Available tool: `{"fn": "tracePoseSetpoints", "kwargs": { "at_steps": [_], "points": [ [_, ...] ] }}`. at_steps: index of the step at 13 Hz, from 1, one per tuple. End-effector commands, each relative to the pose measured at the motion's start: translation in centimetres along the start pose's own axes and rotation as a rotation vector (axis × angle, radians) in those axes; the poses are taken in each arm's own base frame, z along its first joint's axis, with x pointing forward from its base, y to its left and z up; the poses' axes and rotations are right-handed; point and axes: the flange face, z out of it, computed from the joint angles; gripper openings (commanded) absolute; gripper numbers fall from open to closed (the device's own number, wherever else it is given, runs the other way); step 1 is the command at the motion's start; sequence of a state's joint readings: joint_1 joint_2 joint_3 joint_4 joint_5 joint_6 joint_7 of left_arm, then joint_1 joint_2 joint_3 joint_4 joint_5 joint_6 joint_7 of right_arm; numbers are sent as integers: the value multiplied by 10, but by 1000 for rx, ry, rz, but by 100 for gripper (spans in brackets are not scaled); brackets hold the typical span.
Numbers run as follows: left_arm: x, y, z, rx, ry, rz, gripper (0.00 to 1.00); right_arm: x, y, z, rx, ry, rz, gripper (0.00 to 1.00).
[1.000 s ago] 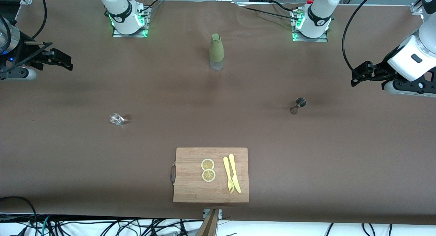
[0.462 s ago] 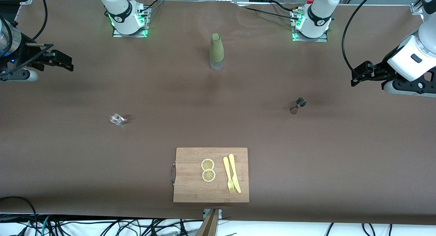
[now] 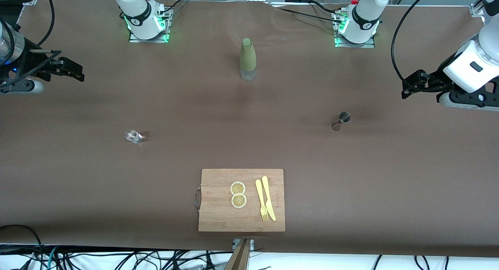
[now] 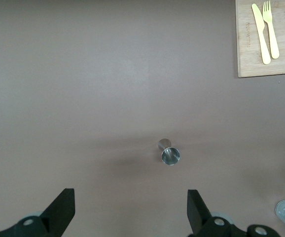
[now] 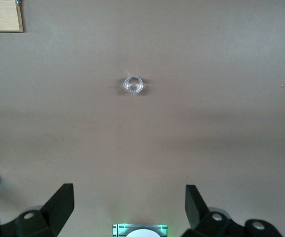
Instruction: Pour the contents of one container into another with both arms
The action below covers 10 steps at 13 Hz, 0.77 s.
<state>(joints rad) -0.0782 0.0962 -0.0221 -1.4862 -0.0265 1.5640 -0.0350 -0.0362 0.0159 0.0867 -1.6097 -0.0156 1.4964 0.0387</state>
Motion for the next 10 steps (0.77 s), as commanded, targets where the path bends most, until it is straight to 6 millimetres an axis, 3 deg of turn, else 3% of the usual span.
{"fn": "tracePoseSetpoints", "kwargs": {
  "at_steps": [1, 4, 10],
  "points": [
    [-6, 2, -5, -11, 4, -2, 100, -3, -1, -3, -4, 0, -11, 100],
    [-6, 2, -5, -11, 4, -2, 100, -8, -1, -10, 0, 22, 8, 100],
    [-6, -1, -5, -9, 4, -5, 100, -17, -2, -6, 21, 7, -18, 100]
  ]
}}
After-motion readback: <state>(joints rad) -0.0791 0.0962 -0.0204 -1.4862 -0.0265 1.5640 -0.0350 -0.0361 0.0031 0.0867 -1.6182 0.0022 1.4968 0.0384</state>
